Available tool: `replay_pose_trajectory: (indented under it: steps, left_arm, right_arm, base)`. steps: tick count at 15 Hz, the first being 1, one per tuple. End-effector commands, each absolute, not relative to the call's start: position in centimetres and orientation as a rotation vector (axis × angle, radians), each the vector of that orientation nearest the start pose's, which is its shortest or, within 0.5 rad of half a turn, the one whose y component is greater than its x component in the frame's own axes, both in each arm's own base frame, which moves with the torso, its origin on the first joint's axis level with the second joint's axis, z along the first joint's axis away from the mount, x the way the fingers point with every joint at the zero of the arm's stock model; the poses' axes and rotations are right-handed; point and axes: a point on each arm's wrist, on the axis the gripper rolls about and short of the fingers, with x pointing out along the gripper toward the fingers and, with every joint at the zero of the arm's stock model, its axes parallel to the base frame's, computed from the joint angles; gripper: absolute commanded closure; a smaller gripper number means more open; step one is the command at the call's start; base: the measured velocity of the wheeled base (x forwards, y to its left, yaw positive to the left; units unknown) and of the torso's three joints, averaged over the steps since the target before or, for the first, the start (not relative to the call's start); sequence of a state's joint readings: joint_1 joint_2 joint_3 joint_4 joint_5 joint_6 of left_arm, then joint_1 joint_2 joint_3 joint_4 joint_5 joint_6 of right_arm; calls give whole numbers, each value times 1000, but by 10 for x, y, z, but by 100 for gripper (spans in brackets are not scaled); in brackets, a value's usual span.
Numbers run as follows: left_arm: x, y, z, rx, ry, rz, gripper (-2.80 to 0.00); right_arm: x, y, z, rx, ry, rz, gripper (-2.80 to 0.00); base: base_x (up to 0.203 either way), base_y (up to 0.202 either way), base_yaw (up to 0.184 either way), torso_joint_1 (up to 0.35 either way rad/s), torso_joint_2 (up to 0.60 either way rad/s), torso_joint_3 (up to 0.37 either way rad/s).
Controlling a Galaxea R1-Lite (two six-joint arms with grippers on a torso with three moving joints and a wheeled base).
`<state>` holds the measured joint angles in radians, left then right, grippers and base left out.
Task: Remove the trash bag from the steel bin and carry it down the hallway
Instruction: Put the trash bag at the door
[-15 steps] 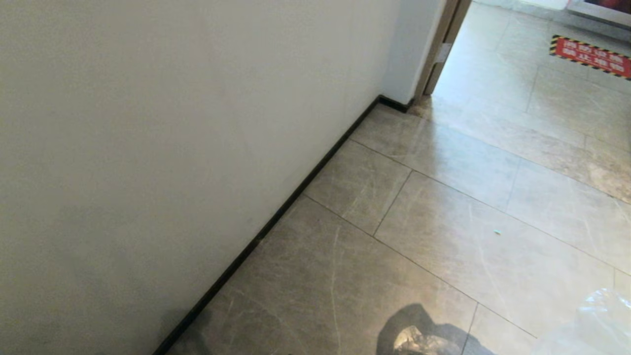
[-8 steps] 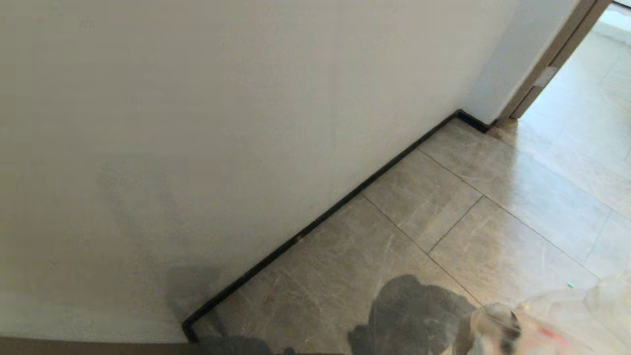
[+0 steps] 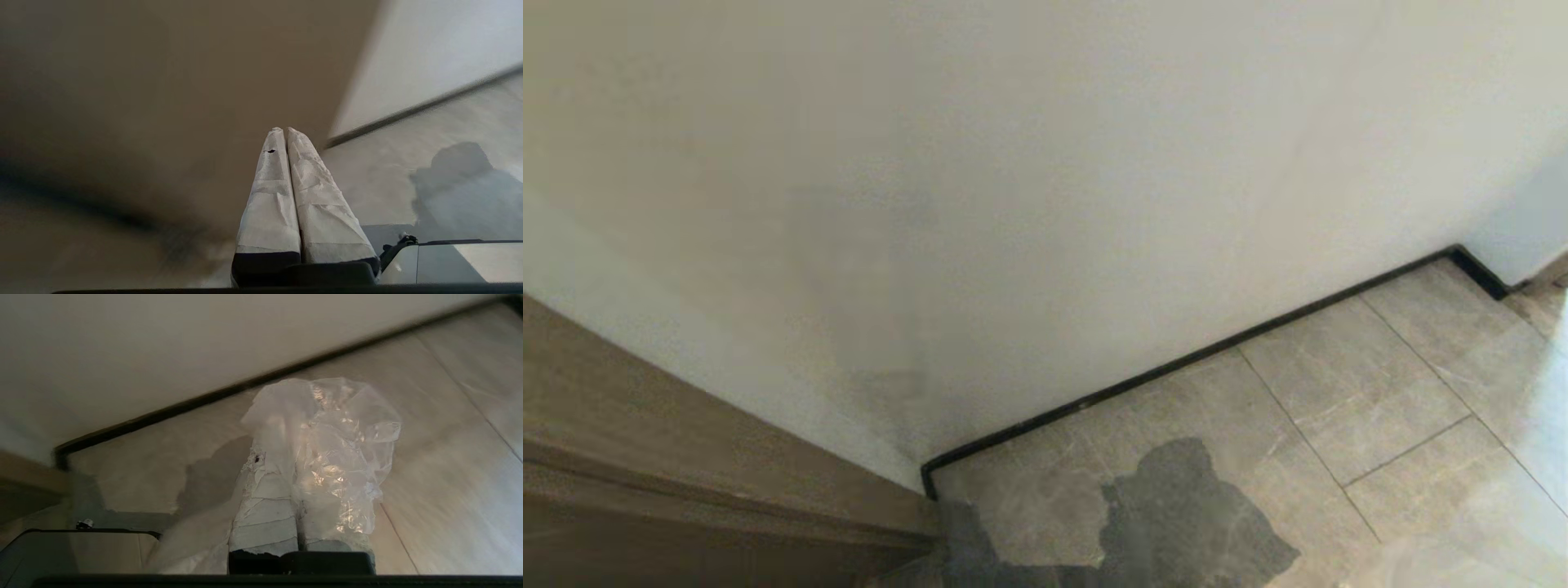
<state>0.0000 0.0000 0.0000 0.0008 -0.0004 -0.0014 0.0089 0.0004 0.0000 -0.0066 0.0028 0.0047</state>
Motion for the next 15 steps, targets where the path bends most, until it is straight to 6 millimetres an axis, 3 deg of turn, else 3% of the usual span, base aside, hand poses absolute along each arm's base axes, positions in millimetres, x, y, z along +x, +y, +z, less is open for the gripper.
replay_pose_trajectory:
  steps: [1,7,15]
  left_arm:
    - [-23,0,75,-2,0,0,0]
    - [-23,0,75,-2,0,0,0]
    - [-23,0,75,-2,0,0,0]
  right_arm:
    - [-23,0,76,5,-4,12,0]
    - [-23,0,76,9,-4,12,0]
    - [-23,0,76,9,-3,12,0]
  base:
    - [3,-8,171,2,9,5]
    - [2,-5,148,3,3,4]
    - [0,0,0,0,0,0]
